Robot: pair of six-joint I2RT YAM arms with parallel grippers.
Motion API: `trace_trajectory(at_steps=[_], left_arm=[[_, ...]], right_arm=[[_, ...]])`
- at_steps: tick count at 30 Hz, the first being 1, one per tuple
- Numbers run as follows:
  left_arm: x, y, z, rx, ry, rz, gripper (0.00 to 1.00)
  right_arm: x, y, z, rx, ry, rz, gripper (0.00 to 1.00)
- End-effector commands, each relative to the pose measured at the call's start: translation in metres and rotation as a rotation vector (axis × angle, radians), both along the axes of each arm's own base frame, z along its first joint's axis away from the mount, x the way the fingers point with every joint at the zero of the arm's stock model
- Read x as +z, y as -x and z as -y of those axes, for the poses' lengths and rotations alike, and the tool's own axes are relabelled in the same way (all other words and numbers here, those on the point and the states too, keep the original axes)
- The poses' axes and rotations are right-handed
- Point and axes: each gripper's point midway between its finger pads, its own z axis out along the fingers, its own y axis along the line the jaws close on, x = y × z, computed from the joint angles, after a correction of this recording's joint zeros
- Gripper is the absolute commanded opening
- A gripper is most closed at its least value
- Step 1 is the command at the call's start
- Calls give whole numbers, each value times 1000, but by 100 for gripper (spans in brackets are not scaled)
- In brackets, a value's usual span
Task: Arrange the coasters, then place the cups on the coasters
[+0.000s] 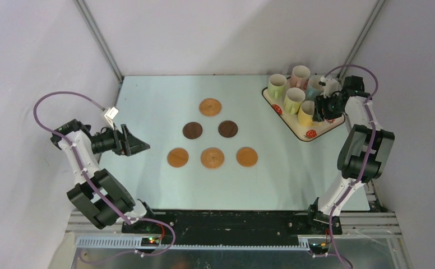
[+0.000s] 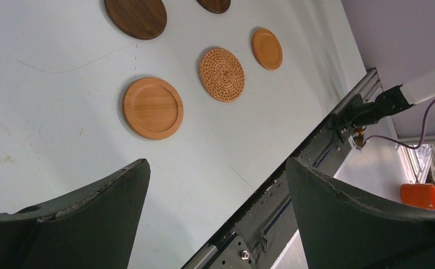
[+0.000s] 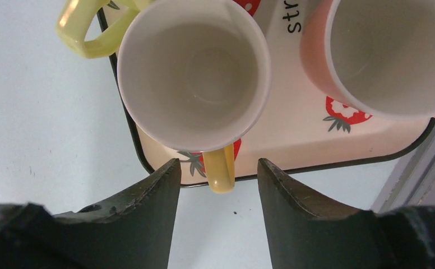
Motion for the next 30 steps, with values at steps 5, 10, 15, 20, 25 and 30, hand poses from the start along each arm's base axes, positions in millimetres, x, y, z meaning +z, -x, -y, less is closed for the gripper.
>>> trace_trajectory(at_steps=[5, 10, 15, 20, 25, 30], left_arm=[[11, -3, 0, -7, 0, 57, 98], [9, -5, -2, 1, 1, 47, 98], [5, -8, -6, 12, -7, 39, 98], [4, -8, -7, 22, -31, 48, 98], [3, -11, -11, 65, -55, 49, 98], [5, -10, -9, 51, -48, 64, 98]], right_arm=[[-4, -3, 3, 68, -12, 15, 48], [-10, -5, 2, 81, -20, 9, 30], [-12, -6, 1, 90, -20, 16, 26], [-9, -7, 1, 89, -15, 35, 0], [24, 4, 3, 33, -15, 105, 0], [81, 29, -10, 9, -33, 191, 0]])
